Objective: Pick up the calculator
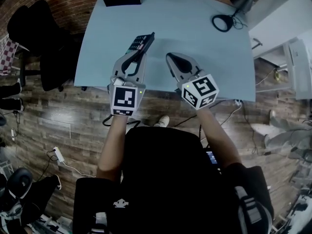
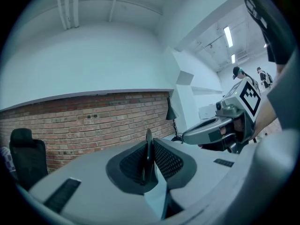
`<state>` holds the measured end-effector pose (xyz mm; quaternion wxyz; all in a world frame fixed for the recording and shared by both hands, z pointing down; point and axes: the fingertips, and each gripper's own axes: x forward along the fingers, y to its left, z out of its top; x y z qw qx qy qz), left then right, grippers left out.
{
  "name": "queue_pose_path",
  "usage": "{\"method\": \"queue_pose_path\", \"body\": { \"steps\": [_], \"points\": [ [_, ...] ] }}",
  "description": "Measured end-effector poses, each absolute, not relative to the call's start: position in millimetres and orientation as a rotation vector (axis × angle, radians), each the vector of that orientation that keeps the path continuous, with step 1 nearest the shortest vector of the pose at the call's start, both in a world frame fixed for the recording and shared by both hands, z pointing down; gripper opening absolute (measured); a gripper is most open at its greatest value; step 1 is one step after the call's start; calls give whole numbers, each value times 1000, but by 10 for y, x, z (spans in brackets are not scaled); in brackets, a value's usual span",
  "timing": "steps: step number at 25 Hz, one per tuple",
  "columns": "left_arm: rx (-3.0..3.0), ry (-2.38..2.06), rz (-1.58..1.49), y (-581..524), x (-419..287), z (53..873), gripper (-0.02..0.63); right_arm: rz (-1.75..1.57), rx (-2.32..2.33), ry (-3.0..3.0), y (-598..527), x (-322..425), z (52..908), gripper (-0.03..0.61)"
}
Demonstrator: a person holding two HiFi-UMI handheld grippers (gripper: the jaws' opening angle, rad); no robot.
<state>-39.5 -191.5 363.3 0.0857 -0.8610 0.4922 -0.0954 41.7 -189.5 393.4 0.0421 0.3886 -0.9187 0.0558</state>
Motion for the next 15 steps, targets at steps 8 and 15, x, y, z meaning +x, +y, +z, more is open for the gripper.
{"method": "queue_pose_path", "body": {
  "steps": [8,15],
  "points": [
    [-2547,1467,-266,-1800,-410,3583,51,143,1180,-2825,-1805,390,3910,5],
    [-2564,1426,-257,-1783,-321,3564,51,132,1208,-2817,-1793,460,3875,5]
  ]
}}
